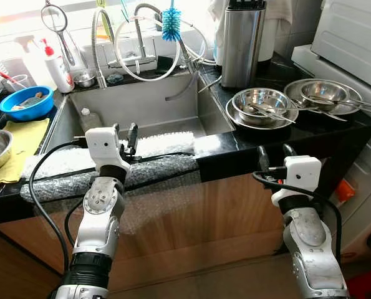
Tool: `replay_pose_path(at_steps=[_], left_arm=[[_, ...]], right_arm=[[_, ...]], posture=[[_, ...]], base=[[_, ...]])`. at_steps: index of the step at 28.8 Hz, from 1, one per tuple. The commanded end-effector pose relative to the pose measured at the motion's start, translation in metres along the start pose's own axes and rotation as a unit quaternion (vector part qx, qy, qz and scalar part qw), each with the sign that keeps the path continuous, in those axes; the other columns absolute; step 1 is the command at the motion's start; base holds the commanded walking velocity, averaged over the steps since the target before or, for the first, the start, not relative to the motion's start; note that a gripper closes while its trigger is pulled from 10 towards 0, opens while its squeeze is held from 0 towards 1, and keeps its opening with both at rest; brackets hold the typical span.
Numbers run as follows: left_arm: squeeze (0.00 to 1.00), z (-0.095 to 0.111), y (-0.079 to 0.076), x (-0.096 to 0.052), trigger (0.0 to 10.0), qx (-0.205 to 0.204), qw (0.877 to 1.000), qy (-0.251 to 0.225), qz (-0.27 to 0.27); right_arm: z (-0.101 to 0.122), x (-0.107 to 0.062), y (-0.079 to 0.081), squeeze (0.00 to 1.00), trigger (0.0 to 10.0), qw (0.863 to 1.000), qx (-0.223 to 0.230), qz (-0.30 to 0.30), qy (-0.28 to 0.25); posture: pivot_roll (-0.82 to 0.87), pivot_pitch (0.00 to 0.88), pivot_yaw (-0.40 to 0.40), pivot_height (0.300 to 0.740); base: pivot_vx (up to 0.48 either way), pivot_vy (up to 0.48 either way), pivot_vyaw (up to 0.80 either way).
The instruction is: Kitchen organization
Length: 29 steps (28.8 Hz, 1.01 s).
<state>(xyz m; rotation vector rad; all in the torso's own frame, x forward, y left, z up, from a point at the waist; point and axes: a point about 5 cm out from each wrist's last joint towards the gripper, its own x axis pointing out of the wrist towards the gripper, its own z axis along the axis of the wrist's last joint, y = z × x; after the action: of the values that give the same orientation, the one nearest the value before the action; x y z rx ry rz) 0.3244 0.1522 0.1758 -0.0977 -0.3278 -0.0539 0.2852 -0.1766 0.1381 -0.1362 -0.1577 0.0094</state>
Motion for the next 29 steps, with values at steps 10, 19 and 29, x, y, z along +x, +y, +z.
replay_pose_path(at_steps=[10, 19, 29], left_arm=[[0.00, 0.0038, 0.0012, 0.0031, 10.0, 0.005, 1.000, -0.008, 0.000], [0.00, 0.0028, 0.0004, 0.0029, 10.0, 0.004, 1.000, -0.007, -0.002], [0.00, 0.0034, -0.0001, 0.0030, 10.0, -0.001, 1.000, -0.012, -0.005]], right_arm=[[-0.0002, 0.0028, 0.0034, 0.00, 10.0, 1.000, 0.005, 0.003, -0.001], [-0.0005, 0.0028, 0.0036, 0.00, 10.0, 1.000, 0.006, 0.004, -0.001], [0.0006, 0.0028, 0.0057, 0.00, 10.0, 1.000, 0.007, 0.007, -0.005]], posture=[[0.00, 0.000, 0.101, 0.740], [0.00, 0.000, 0.101, 0.740], [0.00, 0.000, 0.100, 0.740]], base=[[0.330, 0.000, -0.20], [0.331, 0.000, 0.00], [0.164, 0.000, 0.00]])
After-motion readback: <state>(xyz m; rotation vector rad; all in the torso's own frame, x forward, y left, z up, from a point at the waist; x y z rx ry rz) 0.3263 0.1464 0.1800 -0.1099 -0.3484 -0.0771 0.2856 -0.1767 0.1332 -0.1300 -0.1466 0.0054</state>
